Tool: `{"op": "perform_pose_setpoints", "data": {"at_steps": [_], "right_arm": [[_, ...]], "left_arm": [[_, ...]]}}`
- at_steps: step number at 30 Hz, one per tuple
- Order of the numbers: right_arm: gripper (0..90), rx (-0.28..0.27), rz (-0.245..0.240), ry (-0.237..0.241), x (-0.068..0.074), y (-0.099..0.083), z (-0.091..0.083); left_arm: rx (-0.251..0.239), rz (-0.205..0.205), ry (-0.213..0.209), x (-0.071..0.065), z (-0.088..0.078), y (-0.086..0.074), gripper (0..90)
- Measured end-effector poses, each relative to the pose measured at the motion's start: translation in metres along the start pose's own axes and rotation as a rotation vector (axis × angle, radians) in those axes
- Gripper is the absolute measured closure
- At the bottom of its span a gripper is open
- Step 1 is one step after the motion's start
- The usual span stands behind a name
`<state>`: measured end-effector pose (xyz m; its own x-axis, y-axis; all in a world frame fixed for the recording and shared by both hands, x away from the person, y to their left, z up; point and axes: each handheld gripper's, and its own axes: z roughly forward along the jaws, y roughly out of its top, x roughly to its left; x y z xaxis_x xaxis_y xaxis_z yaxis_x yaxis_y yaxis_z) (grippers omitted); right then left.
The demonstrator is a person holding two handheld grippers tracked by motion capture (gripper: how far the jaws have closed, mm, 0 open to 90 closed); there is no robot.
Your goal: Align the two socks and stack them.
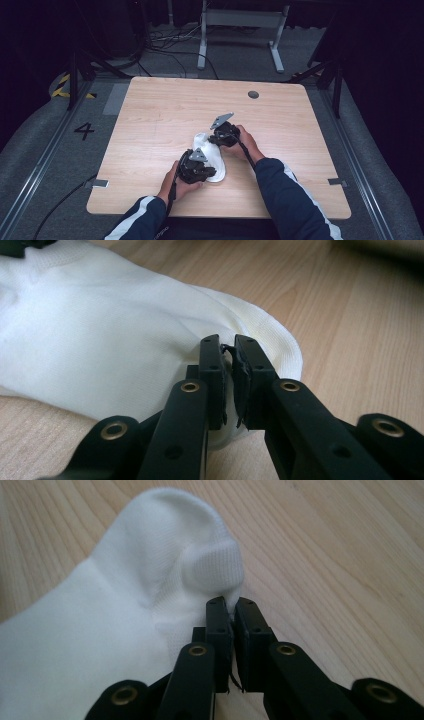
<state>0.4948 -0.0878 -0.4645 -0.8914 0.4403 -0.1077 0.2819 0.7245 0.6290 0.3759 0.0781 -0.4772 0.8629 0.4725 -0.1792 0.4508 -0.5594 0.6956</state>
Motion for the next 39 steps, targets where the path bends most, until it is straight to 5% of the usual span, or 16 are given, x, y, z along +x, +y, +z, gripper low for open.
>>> {"op": "perform_pose_setpoints", "data": {"at_steps": [3,8,14,19,23,30,34,39], "right_arm": [[86.2,0.000,-0.008,0.002,0.004,-0.010,-0.007],[86.4,-0.012,0.015,0.020,0.011,-0.033,-0.025],[86.3,-0.058,0.037,0.024,0.015,-0.049,-0.044],[86.3,-0.132,0.019,-0.002,0.017,-0.042,-0.055],[84.8,-0.139,0.010,-0.014,0.018,-0.034,-0.054],[56.3,-0.107,0.042,-0.079,0.017,-0.032,-0.045],[54.3,-0.151,0.047,-0.051,0.016,-0.034,-0.053],[59.5,-0.238,-0.013,0.089,0.041,-0.043,-0.082]], "left_arm": [[0.034,0.022,-0.065,0.000,-0.003,-0.001,82.1],[0.087,0.083,-0.099,-0.003,-0.012,-0.004,81.6],[0.138,0.164,-0.085,-0.011,-0.015,-0.002,77.6],[0.129,0.188,-0.068,-0.017,-0.016,-0.002,74.1],[0.116,0.192,-0.084,-0.021,-0.018,0.000,67.5],[0.059,0.193,-0.083,-0.035,-0.041,0.001,50.8],[0.059,0.214,-0.063,-0.044,-0.056,-0.002,49.0],[0.083,0.196,0.038,-0.033,-0.069,-0.014,49.8]]}}
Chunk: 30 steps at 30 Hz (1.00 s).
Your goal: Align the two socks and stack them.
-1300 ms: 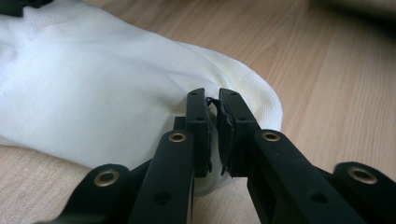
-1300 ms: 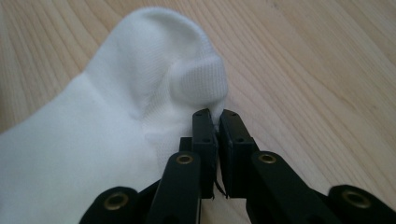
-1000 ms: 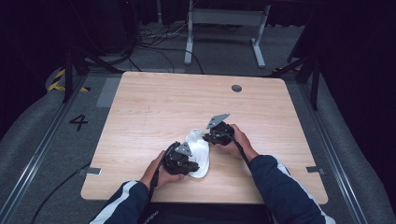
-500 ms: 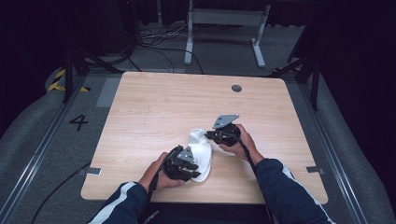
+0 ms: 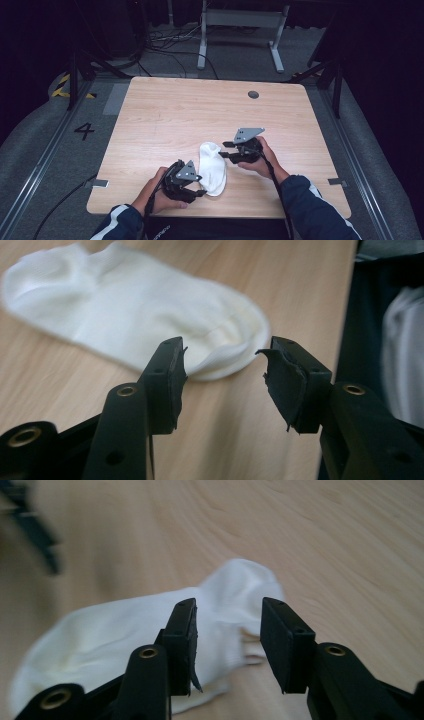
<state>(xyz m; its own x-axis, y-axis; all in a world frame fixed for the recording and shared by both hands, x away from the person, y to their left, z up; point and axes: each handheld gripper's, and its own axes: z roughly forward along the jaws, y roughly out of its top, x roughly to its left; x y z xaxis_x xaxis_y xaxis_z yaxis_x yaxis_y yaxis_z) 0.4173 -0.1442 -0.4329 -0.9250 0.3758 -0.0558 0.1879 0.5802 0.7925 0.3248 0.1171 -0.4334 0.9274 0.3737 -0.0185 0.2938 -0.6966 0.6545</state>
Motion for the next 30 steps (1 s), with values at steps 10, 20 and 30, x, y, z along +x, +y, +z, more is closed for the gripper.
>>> {"op": "perform_pose_setpoints", "data": {"at_steps": [10,20,30], "right_arm": [[59.7,0.006,-0.163,0.202,0.072,-0.012,-0.005],[70.8,0.079,-0.216,0.203,0.087,-0.018,0.009],[89.5,0.082,-0.228,0.194,0.082,-0.019,0.002]], "left_arm": [[-0.051,-0.104,0.131,0.035,0.003,-0.008,47.1],[-0.094,-0.086,0.090,0.044,0.019,0.010,48.2],[-0.092,-0.073,0.071,0.048,0.032,0.020,45.8]]}}
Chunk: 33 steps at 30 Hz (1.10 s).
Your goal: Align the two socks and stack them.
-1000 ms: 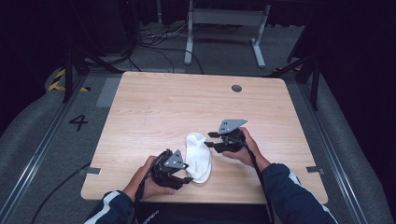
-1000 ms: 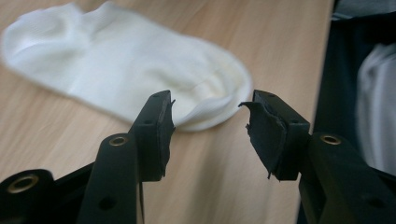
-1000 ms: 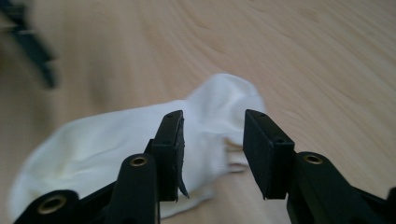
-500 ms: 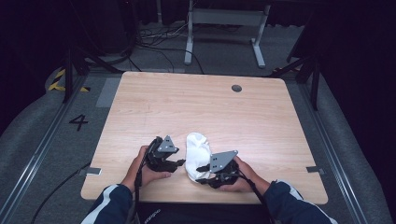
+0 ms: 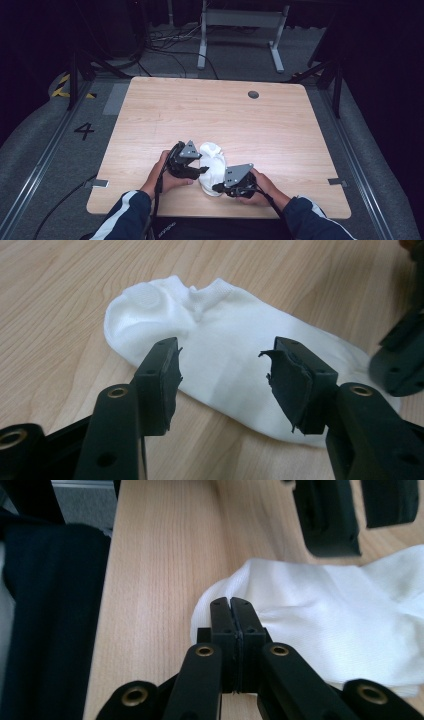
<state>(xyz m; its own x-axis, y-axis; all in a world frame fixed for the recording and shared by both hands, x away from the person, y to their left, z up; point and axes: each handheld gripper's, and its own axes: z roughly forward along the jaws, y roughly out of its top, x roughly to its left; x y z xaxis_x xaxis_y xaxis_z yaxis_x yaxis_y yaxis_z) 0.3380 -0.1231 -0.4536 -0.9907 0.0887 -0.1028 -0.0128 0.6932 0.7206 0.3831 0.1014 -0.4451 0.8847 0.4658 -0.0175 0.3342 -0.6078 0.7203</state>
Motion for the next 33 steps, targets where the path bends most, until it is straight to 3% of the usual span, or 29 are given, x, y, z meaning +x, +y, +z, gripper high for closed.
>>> {"op": "perform_pose_setpoints", "data": {"at_steps": [4,6,9,12,16,18,21,25,28,33], "right_arm": [[89.4,-0.028,-0.003,-0.011,0.001,0.004,-0.014],[89.3,-0.026,-0.010,-0.009,0.002,0.006,-0.019],[89.0,-0.010,-0.028,0.020,0.006,0.007,-0.024],[87.4,0.013,-0.027,0.027,0.008,0.004,-0.020],[78.8,0.042,-0.027,0.004,0.009,-0.001,-0.013],[70.2,0.010,-0.012,0.015,0.009,-0.003,-0.014],[59.9,-0.030,-0.030,0.032,0.014,-0.004,-0.015],[59.0,-0.030,-0.060,0.028,0.017,-0.004,-0.009],[61.5,0.014,-0.111,-0.027,0.018,-0.008,0.003],[63.1,0.007,-0.105,-0.012,0.016,-0.010,0.008]], "left_arm": [[0.007,0.001,0.002,0.001,0.012,0.003,44.4],[0.038,-0.010,0.022,0.000,0.021,0.001,43.4],[0.063,-0.003,0.005,0.000,0.027,-0.003,42.8],[0.075,0.004,0.012,0.000,0.029,-0.005,42.3],[0.076,0.003,0.019,0.002,0.031,-0.006,42.8],[0.072,-0.001,0.017,0.004,0.032,-0.008,42.5],[0.064,-0.009,0.004,0.006,0.032,-0.010,42.8],[0.056,-0.010,0.003,0.007,0.032,-0.011,43.0],[0.052,-0.001,0.022,0.003,0.032,-0.012,43.1],[0.047,-0.008,0.026,0.003,0.032,-0.013,43.7]]}}
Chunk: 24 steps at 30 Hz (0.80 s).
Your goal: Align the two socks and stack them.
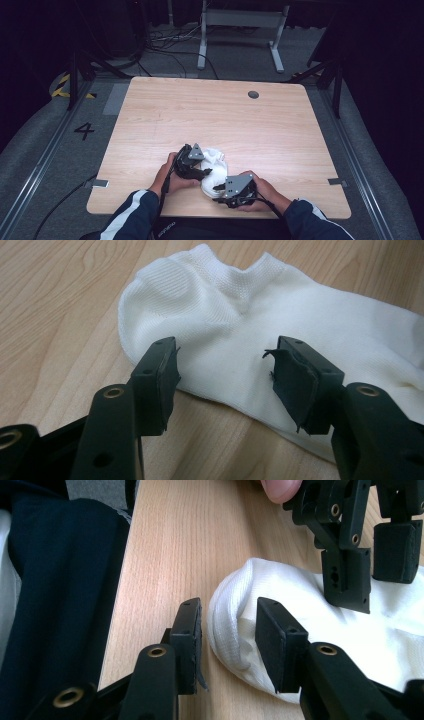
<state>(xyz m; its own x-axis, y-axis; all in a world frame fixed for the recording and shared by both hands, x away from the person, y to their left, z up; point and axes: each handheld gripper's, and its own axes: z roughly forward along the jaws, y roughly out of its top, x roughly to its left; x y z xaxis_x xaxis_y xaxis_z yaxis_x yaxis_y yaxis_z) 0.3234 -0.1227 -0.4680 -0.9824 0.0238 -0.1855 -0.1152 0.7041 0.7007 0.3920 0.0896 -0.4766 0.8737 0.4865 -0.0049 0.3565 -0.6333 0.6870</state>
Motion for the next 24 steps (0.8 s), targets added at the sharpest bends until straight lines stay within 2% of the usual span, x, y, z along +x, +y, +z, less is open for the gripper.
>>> {"op": "perform_pose_setpoints", "data": {"at_steps": [3,4,7,10,11,12,14,15,17,18,20,24], "right_arm": [[63.1,0.011,-0.009,0.009,-0.001,0.000,0.003],[64.9,0.013,-0.008,0.009,-0.001,0.000,0.003],[71.1,0.028,-0.009,0.003,-0.002,0.000,0.007],[76.2,0.029,0.002,0.002,-0.004,0.000,0.008],[78.9,0.030,0.004,0.002,-0.004,0.000,0.008],[81.1,0.031,0.013,0.002,-0.004,-0.001,0.007],[83.8,0.031,0.020,0.010,-0.005,-0.002,0.005],[84.2,0.036,0.028,0.017,-0.006,-0.002,0.003],[84.5,0.039,0.036,0.027,-0.005,-0.004,-0.004],[84.6,0.032,0.044,0.033,-0.005,-0.005,-0.008],[84.6,0.026,0.048,0.034,-0.003,-0.006,-0.016],[84.5,0.003,0.050,0.030,0.004,-0.005,-0.031]], "left_arm": [[-0.001,0.022,0.014,-0.003,0.000,0.001,45.2],[0.002,0.037,0.025,-0.005,0.000,0.002,46.4],[0.003,0.048,0.038,-0.007,0.000,0.002,47.2],[0.000,0.035,0.027,-0.005,0.000,0.002,46.8],[0.000,0.033,0.036,-0.005,0.000,0.002,46.1],[-0.008,0.027,0.065,-0.006,-0.001,0.003,44.5],[-0.044,-0.001,0.093,-0.007,-0.005,0.003,43.2],[-0.070,-0.011,0.089,-0.007,-0.008,0.004,42.7],[-0.082,-0.005,0.078,-0.006,-0.012,0.005,42.8],[-0.076,-0.003,0.077,-0.007,-0.012,0.005,43.2],[-0.062,-0.005,0.043,-0.007,-0.008,0.004,43.7],[-0.026,0.029,0.006,-0.015,0.002,0.004,44.1]]}}
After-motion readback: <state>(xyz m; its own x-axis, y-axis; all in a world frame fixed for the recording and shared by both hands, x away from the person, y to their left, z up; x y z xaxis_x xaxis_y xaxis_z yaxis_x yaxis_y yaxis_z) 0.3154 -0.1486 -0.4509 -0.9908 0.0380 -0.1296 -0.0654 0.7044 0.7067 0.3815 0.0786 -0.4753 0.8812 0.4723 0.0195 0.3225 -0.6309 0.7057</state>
